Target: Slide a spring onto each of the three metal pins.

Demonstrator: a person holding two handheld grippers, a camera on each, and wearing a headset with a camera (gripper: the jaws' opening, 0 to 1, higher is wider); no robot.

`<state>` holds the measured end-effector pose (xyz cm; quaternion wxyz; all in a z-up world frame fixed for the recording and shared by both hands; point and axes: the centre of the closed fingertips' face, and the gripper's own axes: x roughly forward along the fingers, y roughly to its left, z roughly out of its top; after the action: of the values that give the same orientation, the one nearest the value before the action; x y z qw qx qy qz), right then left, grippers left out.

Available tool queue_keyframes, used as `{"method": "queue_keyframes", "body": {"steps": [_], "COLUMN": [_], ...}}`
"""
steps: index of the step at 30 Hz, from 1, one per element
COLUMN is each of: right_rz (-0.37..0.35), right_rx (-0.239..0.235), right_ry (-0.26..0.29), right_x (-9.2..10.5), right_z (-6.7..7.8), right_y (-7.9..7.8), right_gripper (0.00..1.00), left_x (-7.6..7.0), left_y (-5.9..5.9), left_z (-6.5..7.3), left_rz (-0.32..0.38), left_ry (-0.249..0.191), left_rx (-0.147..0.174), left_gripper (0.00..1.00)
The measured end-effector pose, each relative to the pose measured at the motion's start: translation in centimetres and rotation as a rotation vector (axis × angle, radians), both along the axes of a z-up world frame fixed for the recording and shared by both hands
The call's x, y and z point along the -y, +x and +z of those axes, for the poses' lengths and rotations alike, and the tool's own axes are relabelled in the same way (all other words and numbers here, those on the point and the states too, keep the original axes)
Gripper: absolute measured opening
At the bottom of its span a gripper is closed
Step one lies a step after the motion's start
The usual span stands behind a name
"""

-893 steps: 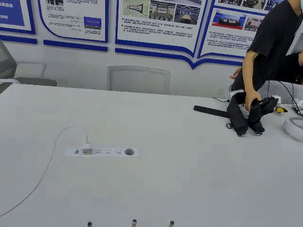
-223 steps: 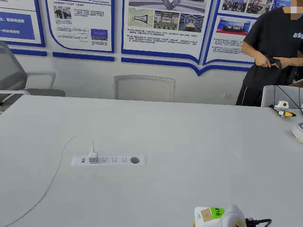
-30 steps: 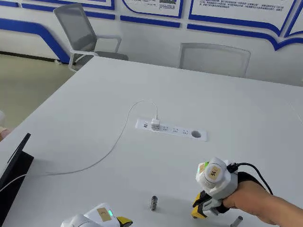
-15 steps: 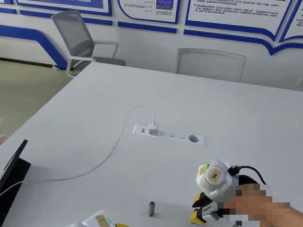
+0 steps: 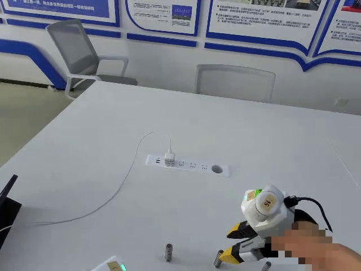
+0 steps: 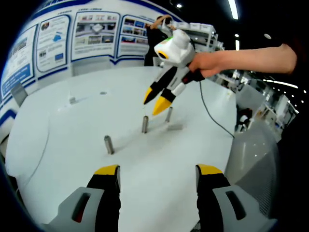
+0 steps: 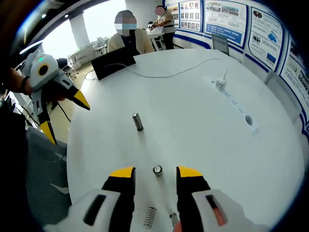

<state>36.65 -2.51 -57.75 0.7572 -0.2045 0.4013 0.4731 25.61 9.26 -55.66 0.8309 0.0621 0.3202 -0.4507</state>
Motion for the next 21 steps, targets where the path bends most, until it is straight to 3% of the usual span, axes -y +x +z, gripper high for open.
{"method": "queue_keyframes", "body": {"steps": [8, 21], "right_rz": [-0.127, -0.248], "right_rx": [0.003, 0.018], "right_ry": [0.138, 0.236], "right_x": [0.1, 1.6], "right_z": [1.1, 1.7], "right_y": [-0.6, -1.5], "right_gripper": [0.39, 0.44], "left_x": [0.2, 1.1], "left_y": [-0.5, -1.1], "left_z": [0.2, 0.3], "left_rz": [-0.001, -0.010], "left_ry": [0.000, 0.000], "left_rx": [-0.001, -0.002], "left_gripper": [0.64, 0.65]}}
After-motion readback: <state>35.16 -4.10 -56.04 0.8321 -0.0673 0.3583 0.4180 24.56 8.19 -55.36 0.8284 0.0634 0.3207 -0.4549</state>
